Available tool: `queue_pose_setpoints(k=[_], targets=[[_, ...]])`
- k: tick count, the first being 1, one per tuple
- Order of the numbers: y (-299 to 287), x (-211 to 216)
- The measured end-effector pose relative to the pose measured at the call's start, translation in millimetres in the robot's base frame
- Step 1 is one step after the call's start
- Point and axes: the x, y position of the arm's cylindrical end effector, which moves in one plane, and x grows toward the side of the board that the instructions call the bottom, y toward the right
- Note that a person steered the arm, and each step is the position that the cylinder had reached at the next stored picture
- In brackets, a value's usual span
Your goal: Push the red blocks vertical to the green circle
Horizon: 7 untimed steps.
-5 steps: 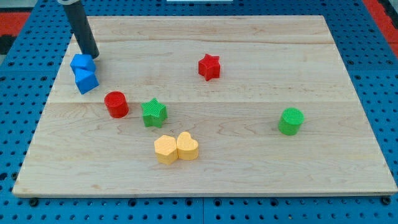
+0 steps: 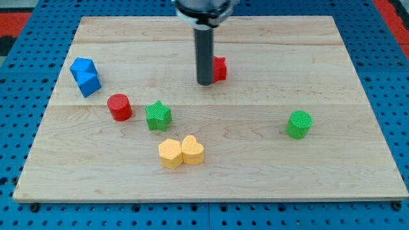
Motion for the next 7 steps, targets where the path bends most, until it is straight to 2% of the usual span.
queue_pose_setpoints(k=[1,2,4,5,6,7], targets=[[-62,-5],[-44,-22],[105,-32],[106,-31],[64,-19],[-20,-16]])
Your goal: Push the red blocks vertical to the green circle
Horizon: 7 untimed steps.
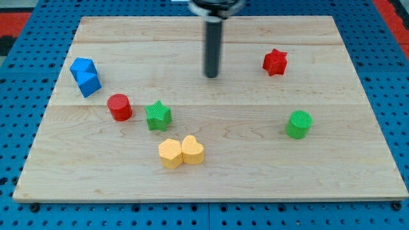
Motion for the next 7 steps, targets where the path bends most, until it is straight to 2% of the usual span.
queue_pose_setpoints(k=[2,3,4,5,7], targets=[[-131,43],[-168,68],[-170,115],[-141,120],[-123,21]])
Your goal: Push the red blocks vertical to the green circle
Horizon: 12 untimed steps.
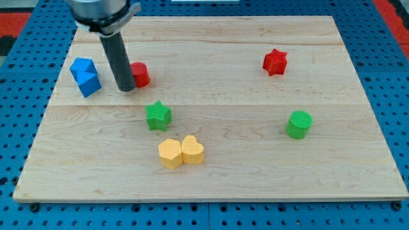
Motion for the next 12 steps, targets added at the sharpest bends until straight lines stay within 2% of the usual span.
queue_pose_setpoints(k=[1,3,4,5,6,7,8,10,11,12], targets=[[5,-29],[-24,-57],[26,-62],[114,-53],[171,-30],[104,-33],[116,-7],[271,-3],[266,-3],[217,-3]])
